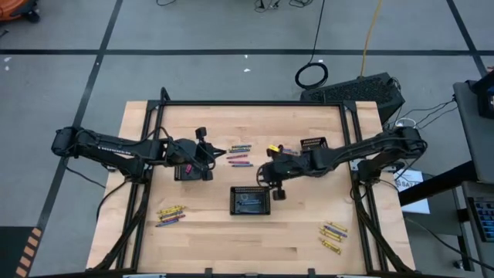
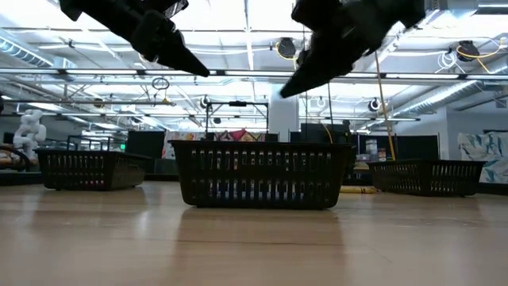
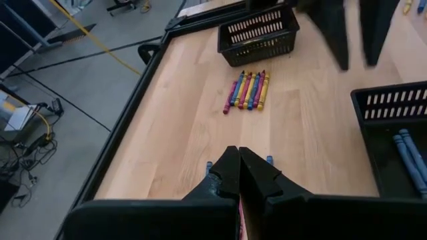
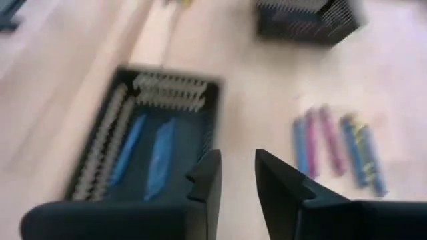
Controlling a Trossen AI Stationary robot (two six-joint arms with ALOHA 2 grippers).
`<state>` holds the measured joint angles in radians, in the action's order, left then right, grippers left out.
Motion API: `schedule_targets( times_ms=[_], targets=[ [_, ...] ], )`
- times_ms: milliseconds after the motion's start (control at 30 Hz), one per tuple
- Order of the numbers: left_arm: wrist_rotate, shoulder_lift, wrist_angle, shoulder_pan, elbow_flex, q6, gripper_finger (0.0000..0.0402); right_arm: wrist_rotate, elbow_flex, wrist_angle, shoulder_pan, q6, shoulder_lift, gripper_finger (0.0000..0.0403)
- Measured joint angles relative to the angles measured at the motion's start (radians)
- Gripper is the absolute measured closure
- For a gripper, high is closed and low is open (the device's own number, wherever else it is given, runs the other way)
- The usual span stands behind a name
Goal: Sort crayons
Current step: Put the yellow crayon into the right black basket
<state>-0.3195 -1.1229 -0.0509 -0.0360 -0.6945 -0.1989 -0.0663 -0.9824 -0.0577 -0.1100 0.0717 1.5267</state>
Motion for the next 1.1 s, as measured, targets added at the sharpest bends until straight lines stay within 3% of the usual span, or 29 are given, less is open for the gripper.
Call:
schedule_targets(
  times_ms=[267,333,533,767,1100],
  targets=[
    [0.0,0.0,0.026,0.0,0.0,0.035,0.0402,-0.009,0.305,0.935,0.006,0.127,0.012,0.0352],
    [0.002,0.0,0.035,0.0,0.0,0.058,0.0402,-0.011,0.345,1.074,0.007,0.191,0.011,0.0355],
    [0.011,-0.001,0.055,-0.012,0.0,0.089,0.0402,-0.007,0.363,1.066,0.038,0.237,0.013,0.0356],
    [0.015,0.008,0.068,-0.029,0.0,0.088,0.0402,0.094,0.363,1.047,0.102,0.171,0.013,0.0356],
    [-0.031,0.039,-0.007,-0.027,0.0,0.029,0.0402,0.067,0.363,1.065,0.148,0.193,0.013,0.0356]
  ],
)
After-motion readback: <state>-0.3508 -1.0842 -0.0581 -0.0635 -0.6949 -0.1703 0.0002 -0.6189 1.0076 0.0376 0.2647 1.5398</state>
